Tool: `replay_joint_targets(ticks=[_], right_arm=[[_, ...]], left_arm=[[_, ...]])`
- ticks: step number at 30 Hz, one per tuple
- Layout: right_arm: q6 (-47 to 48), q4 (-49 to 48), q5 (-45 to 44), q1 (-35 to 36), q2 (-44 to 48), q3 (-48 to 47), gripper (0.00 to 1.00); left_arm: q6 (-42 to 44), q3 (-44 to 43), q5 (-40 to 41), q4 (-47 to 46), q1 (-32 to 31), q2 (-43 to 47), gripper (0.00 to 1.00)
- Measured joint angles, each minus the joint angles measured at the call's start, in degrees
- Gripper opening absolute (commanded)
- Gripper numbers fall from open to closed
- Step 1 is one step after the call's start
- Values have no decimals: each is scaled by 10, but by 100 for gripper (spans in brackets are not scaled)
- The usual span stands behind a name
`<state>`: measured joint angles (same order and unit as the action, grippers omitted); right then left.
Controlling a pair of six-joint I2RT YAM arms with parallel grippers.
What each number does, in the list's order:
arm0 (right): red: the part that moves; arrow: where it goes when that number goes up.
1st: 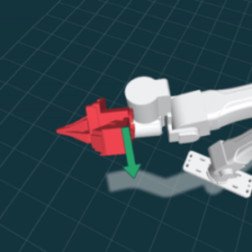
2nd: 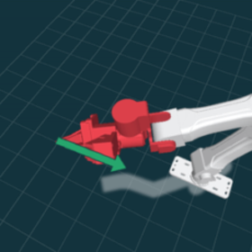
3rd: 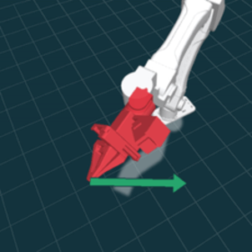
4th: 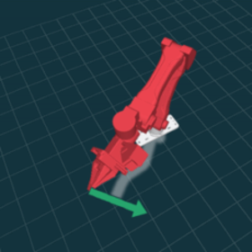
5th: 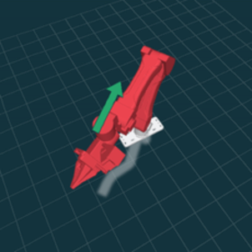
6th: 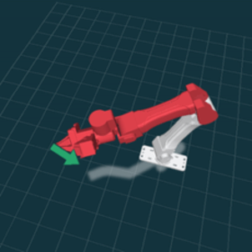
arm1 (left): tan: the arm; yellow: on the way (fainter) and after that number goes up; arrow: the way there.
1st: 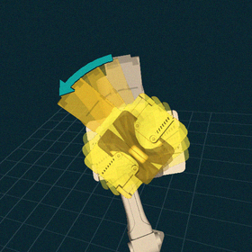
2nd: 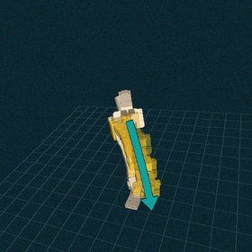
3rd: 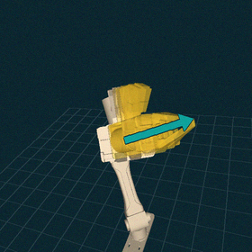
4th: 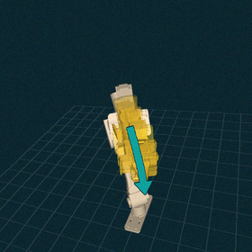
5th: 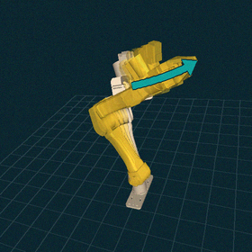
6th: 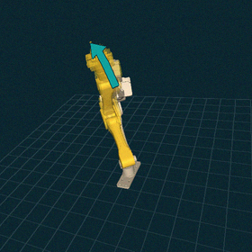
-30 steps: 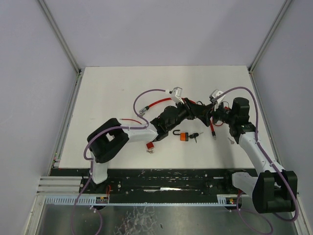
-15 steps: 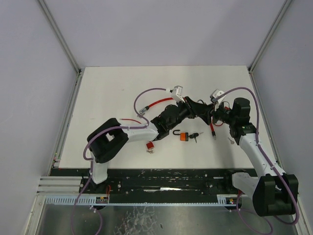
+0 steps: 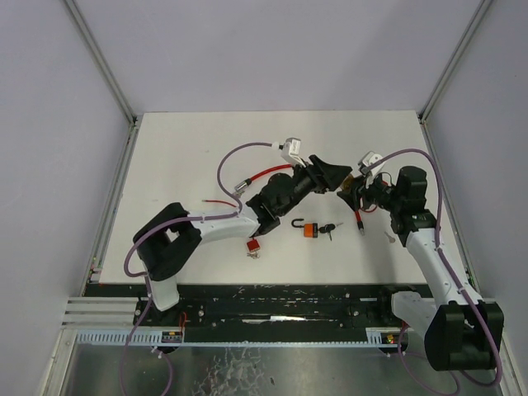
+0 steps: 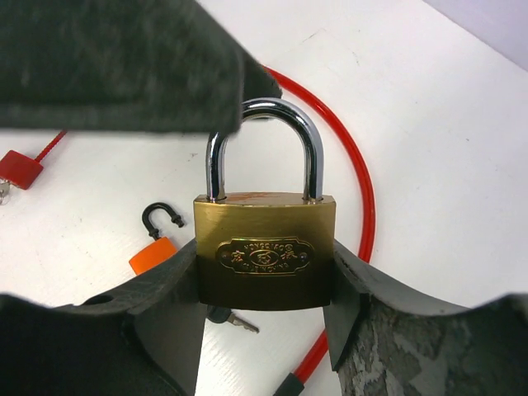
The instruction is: Lock with the key
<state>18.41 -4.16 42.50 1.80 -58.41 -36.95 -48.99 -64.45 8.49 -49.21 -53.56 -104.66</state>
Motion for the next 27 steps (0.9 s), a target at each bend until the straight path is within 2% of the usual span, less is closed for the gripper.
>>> replay_joint_targets(ticks=[4, 10, 16, 21, 27], right_arm=[[14, 11, 1, -1, 16, 0, 3], [28, 21, 2, -1, 20, 0, 3], [33, 23, 0, -1, 20, 0, 3], [35, 23, 0, -2, 20, 0, 2], [36, 23, -1, -6, 20, 0, 2]], left_arm=[[5, 0, 4, 10, 10, 6, 47], [20, -2, 6, 43, 23, 6, 33], [27, -2, -4, 44, 23, 6, 30], [30, -5, -23, 44, 23, 6, 16], [33, -29, -51, 44, 23, -3, 12]])
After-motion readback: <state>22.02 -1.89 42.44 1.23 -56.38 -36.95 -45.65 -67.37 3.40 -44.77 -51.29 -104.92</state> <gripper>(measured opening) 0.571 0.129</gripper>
